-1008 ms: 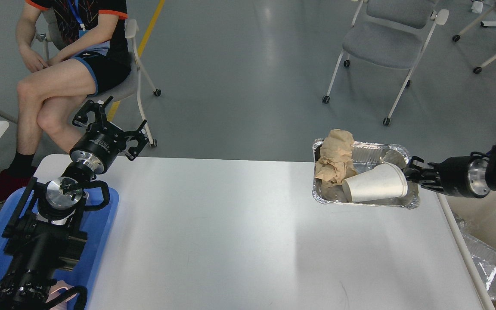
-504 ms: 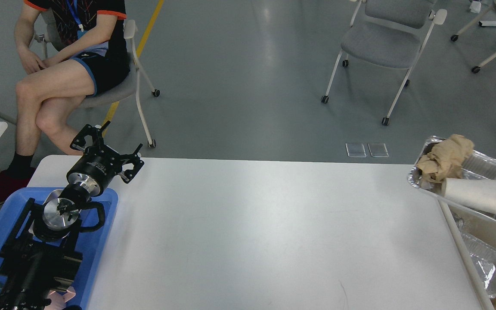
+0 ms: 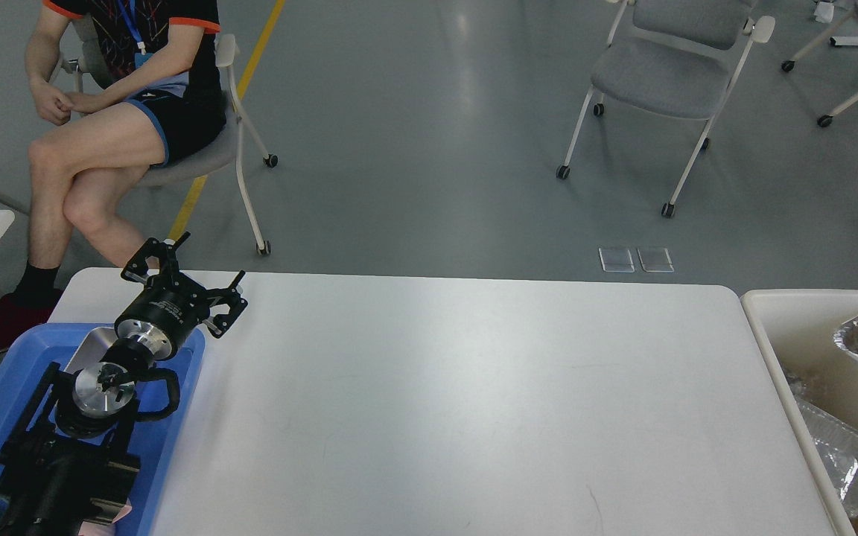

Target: Tidy desktop

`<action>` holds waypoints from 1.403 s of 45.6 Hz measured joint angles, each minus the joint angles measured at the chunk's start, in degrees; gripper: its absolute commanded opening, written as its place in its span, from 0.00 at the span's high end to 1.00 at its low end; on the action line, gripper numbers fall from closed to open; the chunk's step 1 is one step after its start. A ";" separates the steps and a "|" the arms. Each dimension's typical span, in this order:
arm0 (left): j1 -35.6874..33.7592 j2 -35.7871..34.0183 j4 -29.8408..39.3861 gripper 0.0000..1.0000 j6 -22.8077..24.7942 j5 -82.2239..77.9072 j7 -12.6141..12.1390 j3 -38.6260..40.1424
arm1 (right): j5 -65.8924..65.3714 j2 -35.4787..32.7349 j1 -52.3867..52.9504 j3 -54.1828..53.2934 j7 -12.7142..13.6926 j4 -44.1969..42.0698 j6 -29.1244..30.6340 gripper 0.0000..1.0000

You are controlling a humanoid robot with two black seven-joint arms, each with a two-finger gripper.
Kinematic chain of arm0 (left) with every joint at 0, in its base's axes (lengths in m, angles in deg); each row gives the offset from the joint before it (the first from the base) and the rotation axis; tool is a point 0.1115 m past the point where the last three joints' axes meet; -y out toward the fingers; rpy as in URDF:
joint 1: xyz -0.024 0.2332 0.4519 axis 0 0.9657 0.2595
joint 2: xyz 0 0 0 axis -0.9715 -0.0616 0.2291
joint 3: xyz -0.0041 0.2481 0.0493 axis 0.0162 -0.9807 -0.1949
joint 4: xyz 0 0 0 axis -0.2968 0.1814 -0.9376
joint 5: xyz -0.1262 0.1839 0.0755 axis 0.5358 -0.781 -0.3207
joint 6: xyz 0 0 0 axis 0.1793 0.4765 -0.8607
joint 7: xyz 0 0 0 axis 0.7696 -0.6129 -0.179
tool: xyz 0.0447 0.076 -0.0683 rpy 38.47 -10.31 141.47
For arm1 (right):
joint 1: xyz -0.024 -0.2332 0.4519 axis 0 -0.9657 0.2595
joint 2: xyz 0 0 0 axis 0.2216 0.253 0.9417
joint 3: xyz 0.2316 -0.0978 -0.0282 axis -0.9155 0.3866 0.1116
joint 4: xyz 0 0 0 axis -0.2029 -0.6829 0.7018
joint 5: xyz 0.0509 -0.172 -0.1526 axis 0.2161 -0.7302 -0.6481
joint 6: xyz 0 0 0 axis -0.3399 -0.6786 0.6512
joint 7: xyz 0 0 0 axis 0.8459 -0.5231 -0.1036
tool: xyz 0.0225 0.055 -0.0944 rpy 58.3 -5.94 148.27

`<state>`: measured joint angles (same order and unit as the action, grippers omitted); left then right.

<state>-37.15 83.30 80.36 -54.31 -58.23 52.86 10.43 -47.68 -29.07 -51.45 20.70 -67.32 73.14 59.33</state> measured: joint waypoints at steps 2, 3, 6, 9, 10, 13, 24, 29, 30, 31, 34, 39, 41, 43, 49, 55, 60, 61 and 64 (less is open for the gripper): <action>0.11 -0.04 0.00 0.07 0.00 0.00 -0.01 0.00 | 0.23 0.46 0.01 -0.06 0.00 -0.10 -1.16 0.00; 0.16 -0.06 0.00 0.07 0.00 0.00 -0.01 0.01 | 0.32 0.74 0.01 -0.08 0.00 -0.12 -1.65 0.00; 0.27 -0.10 0.00 0.07 0.00 0.00 -0.01 0.01 | 0.47 1.13 0.03 -0.12 0.14 -0.15 -2.30 0.00; 0.36 -0.15 0.00 0.07 0.00 0.00 -0.01 0.01 | 1.71 1.46 0.08 -0.15 0.43 -0.19 -2.53 0.00; 0.37 -0.15 0.00 0.07 0.00 0.00 -0.01 0.01 | 2.14 1.57 0.09 -0.16 0.46 -0.19 -2.53 0.00; 0.39 -0.15 0.00 0.07 0.00 0.00 -0.01 0.01 | 4.45 2.00 0.10 -0.16 0.50 -0.20 -2.54 0.00; 0.45 -0.12 0.00 0.06 0.00 0.00 -0.01 0.01 | 9.88 3.07 1.03 -1.37 0.04 -0.10 -2.67 0.00; 0.67 -0.16 0.00 0.05 0.00 0.00 -0.06 0.01 | 14.09 5.98 3.83 -8.46 -0.17 0.20 -2.89 0.00; 0.70 -0.17 0.00 0.05 0.00 0.00 -0.07 0.01 | 14.93 6.79 4.32 -10.10 -0.19 0.31 -2.88 0.00; 0.72 -0.18 0.00 0.05 0.00 0.00 -0.07 0.01 | 15.83 7.83 4.82 -12.08 -0.19 0.48 -2.84 0.00; 0.79 -0.20 0.00 0.05 0.00 0.00 -0.08 0.01 | 17.33 10.71 5.82 -16.80 -0.19 1.00 -2.72 0.00; 0.83 -0.18 0.00 0.05 0.00 0.00 -0.09 0.01 | 18.02 14.49 7.55 -22.10 -0.56 3.60 -2.59 0.00; 0.83 -0.15 0.00 0.05 0.00 0.00 -0.09 0.01 | 18.12 15.87 7.97 -23.40 -1.10 5.57 -2.58 0.00; 0.83 -0.13 0.00 0.05 -0.05 0.00 -0.09 0.01 | 18.38 17.31 8.13 -24.61 -1.85 8.02 -2.58 0.00; 0.77 -0.11 0.00 0.05 -0.07 0.00 -0.03 0.01 | 20.06 21.51 8.00 -28.95 -4.94 14.82 -2.38 0.00; 0.78 -0.05 0.00 0.05 -0.08 0.00 -0.01 0.06 | 20.46 27.35 7.92 -31.54 -11.08 17.13 -2.23 0.00; 0.96 0.07 0.00 0.05 -0.09 0.00 0.00 0.09 | 20.48 30.96 7.88 -31.93 -15.82 17.62 -2.20 0.00; 0.98 0.10 0.00 0.05 -0.09 0.00 0.00 0.09 | 20.49 31.52 7.85 -31.93 -16.18 17.63 -2.20 0.00; 1.00 0.16 0.00 0.05 -0.11 0.00 0.00 0.09 | 20.48 32.86 7.73 -31.93 -16.72 17.66 -2.23 0.00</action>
<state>-36.15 83.46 80.36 -54.41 -58.24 52.86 10.52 -27.20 3.79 -43.72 -11.23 -84.04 90.81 57.10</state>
